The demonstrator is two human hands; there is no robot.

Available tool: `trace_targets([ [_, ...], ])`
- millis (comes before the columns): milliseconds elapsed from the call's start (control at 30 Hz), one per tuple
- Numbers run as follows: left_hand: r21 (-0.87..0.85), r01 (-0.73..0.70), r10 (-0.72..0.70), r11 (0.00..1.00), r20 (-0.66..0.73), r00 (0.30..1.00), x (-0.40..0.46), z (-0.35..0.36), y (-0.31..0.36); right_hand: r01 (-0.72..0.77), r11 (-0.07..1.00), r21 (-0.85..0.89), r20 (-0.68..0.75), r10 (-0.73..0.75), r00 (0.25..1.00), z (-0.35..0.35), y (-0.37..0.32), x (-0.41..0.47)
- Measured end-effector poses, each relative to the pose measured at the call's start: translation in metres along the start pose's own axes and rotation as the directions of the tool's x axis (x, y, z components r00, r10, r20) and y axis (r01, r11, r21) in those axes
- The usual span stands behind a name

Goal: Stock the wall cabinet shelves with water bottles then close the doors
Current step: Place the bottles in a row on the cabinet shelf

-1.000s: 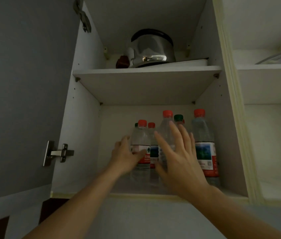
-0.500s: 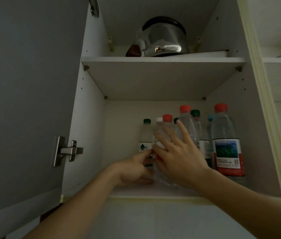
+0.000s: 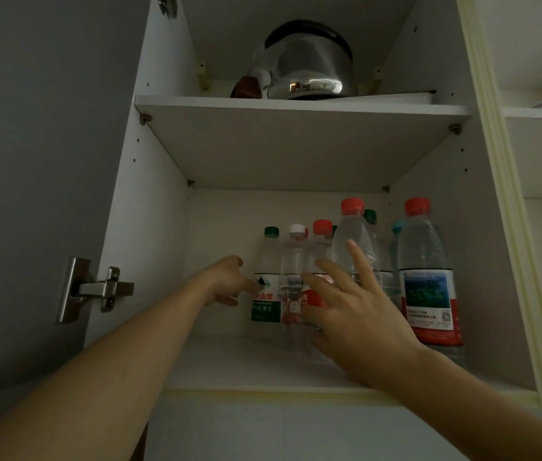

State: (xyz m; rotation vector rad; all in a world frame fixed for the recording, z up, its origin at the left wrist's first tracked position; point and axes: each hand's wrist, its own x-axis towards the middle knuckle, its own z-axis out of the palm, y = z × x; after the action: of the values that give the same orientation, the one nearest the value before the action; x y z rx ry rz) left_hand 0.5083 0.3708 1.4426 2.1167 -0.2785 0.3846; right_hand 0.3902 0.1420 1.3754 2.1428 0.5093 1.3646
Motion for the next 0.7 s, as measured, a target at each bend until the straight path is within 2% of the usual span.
trace_targets([
  [133,-0.108,-0.002,0.018,0.994,0.148,0.989,0.018,0.008,0.005,0.007,0.997,0.075,-0.09,0.0,0.996,0.009,0.009,-0.008],
  [267,-0.186,-0.013,0.051,0.982,0.198,0.979,0.025,0.013,0.0,-0.031,0.974,0.226,-0.214,0.08,0.974,0.017,0.016,-0.016],
  [367,-0.165,-0.058,0.081,0.985,0.138,0.987,0.023,0.017,-0.003,-0.101,0.934,0.344,-0.261,0.198,0.945,0.021,0.02,-0.021],
  [500,-0.083,-0.126,0.127,0.989,0.015,0.992,0.008,0.016,0.0,-0.191,0.876,0.442,-0.245,0.323,0.914,0.023,0.017,-0.024],
  [700,-0.043,-0.075,0.071,0.996,-0.092,0.993,-0.016,-0.002,-0.005,-0.207,0.746,0.633,-0.23,0.437,0.87,0.014,0.013,-0.029],
])
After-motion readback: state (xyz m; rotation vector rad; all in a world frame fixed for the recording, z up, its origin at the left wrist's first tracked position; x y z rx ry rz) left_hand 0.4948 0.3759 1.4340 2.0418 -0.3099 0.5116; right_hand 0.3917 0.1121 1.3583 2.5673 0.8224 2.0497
